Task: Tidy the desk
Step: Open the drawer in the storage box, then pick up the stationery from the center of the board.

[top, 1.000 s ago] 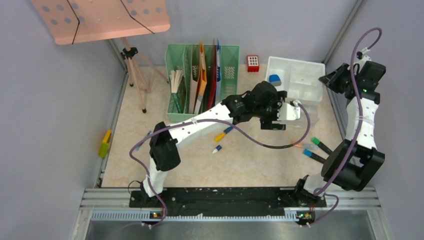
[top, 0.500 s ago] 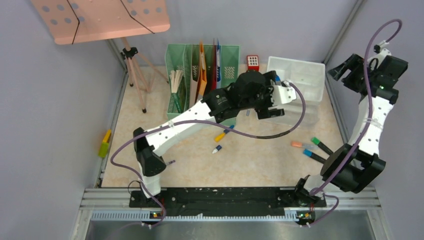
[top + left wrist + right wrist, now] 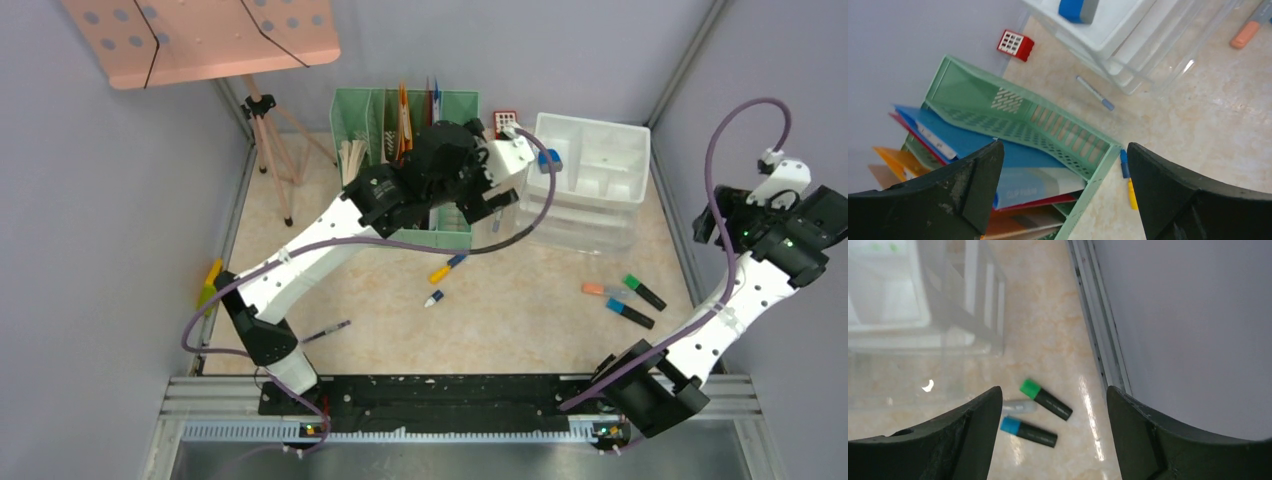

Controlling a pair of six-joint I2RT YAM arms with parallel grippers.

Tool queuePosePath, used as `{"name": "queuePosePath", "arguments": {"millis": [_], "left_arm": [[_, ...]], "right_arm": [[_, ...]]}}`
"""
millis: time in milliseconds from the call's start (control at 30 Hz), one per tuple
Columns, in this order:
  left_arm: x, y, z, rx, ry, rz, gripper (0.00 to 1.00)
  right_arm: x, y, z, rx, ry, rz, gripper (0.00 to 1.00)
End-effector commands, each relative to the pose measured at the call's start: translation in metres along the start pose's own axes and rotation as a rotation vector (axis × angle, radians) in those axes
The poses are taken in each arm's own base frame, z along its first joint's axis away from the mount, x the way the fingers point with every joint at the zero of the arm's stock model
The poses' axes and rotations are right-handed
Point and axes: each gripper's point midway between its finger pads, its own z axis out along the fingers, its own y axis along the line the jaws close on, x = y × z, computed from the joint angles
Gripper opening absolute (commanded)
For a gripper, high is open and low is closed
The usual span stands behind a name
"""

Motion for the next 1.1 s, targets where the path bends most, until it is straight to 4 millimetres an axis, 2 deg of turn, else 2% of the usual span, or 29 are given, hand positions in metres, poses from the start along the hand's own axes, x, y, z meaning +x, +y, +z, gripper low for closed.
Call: {"name": "queuePosePath", "arguments": {"millis": [0, 100, 233, 367, 533, 733, 1067], "left_arm": [[0.012, 0.037, -0.043, -0.071, -0.001, -0.110, 0.98], [0.024, 0.054, -0.054, -0.072, -0.004, -0.147, 0.98], [0.042, 0.075, -0.061, -0.080, 0.001, -0.196, 0.98], [0.053, 0.083, -0.066, -0.090, 0.012, -0.202, 0.98], [0.060, 0.087, -0.063, -0.096, 0.025, -0.215, 0.98], [0.065, 0.093, -0.058, -0.113, 0.040, -0.220, 0.96], [0.065, 0.096, -0.055, -0.122, 0.039, -0.229, 0.95]], "right_arm": [[0.074, -0.007, 0.000, -0.063, 0.198, -0.163, 0.74], [0.112, -0.007, 0.006, -0.100, 0.277, -0.230, 0.73], [0.143, -0.008, 0.020, -0.130, 0.303, -0.302, 0.72], [0.161, -0.009, 0.037, -0.178, 0.313, -0.326, 0.69], [0.187, -0.011, 0.062, -0.240, 0.377, -0.319, 0.64], [0.213, -0.019, 0.093, -0.219, 0.430, -0.408, 0.63], [0.239, -0.020, 0.117, -0.248, 0.493, -0.441, 0.62]]}}
